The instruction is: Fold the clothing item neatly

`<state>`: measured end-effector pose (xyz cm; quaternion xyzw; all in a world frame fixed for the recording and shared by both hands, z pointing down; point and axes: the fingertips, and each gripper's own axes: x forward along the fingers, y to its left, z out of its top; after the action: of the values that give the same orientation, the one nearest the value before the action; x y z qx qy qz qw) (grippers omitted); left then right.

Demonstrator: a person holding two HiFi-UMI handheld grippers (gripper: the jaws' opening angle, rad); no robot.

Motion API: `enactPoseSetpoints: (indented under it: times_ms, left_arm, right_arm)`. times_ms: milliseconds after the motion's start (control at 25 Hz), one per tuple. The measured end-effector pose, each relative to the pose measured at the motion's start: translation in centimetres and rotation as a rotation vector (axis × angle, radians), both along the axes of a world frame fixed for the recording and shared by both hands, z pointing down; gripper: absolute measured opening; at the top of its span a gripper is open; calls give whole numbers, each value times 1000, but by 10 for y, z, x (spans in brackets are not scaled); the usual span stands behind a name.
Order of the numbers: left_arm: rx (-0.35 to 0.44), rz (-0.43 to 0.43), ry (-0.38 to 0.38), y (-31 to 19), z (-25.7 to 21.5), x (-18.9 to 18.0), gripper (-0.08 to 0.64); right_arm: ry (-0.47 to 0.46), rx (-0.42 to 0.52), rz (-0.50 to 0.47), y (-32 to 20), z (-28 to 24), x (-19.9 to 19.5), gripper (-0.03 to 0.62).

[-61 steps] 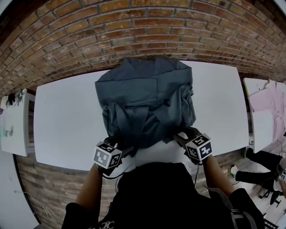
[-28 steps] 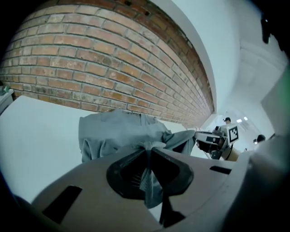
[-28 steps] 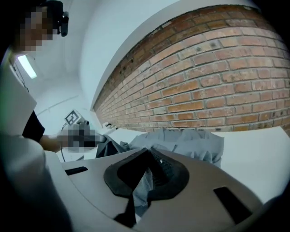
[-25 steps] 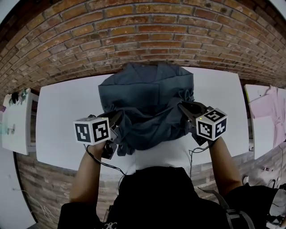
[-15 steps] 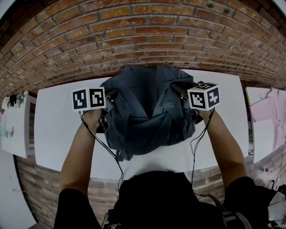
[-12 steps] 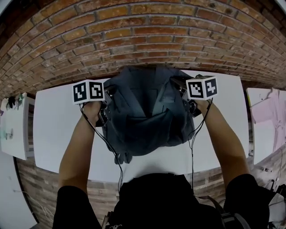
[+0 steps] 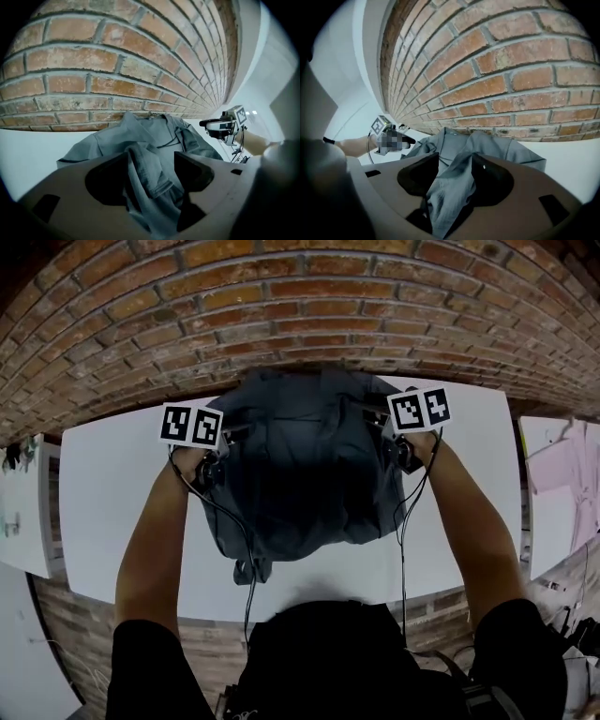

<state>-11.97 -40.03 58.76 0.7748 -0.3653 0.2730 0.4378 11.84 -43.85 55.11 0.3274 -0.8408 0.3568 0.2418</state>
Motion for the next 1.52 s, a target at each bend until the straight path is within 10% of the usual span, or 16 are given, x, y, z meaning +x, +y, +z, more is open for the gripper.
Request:
enactPoseSetpoints:
  times_ms: [400, 880, 1000, 1160, 1520]
  left_arm:
    - [76, 133, -160, 120, -17, -22, 285]
    - [-27, 117, -117, 181, 20, 15, 285]
    - [-19, 144, -201, 177, 27, 17, 284]
    - [-12, 75, -290, 169, 32, 5, 66]
    - [-15, -38, -121, 169, -14, -10, 25]
  right_arm:
    - [79, 92, 26, 143, -4, 34, 201]
    - [190, 111, 142, 195, 28, 34, 197]
    - [230, 147, 170, 192, 26, 36, 84]
    - [227, 155, 192, 190, 21, 37, 25]
    - [67, 130, 204, 182, -8, 29, 23]
